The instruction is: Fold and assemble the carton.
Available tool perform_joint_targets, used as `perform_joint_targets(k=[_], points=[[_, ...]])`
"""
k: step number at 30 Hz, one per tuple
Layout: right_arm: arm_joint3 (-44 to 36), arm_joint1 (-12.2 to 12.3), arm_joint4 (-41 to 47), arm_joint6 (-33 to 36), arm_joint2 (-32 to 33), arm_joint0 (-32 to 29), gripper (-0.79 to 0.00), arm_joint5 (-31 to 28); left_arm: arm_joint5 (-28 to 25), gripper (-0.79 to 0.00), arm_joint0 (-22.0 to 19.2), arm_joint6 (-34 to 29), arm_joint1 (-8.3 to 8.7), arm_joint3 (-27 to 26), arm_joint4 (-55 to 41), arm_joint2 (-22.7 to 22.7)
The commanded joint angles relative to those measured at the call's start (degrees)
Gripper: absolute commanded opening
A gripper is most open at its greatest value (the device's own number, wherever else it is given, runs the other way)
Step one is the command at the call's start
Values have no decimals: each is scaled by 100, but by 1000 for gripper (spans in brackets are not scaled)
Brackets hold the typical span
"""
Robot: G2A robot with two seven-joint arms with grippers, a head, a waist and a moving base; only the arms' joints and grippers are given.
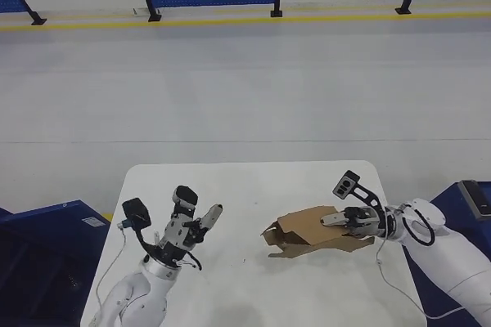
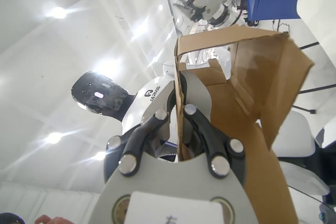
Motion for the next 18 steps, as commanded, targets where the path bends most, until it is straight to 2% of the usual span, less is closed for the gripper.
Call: perform_joint_targets(k=[1, 3, 5, 9, 13, 18], points=[[-7, -19, -79, 30, -14, 14, -785, 168, 140, 0, 65, 757, 0, -87, 1553, 101], [-22, -39, -150, 55, -16, 32, -785, 308, 394, 0, 72, 1327, 3, -137, 2759, 216], [-40, -55, -192, 161, -17, 37, -785, 447, 865, 0, 59, 1777, 7, -58, 4003, 333], [-37, -79, -342, 247, 25, 48, -785, 572, 1695, 0, -97, 2263, 28, 110, 5985, 461], [-110, -99, -515, 214, 58, -14, -785, 594, 1921, 0, -152, 2571, 29, 160, 6611, 657], [-175, -125, -590, 173, 127, -87, -785, 628, 1900, 0, -135, 2508, 41, 132, 6939, 748]])
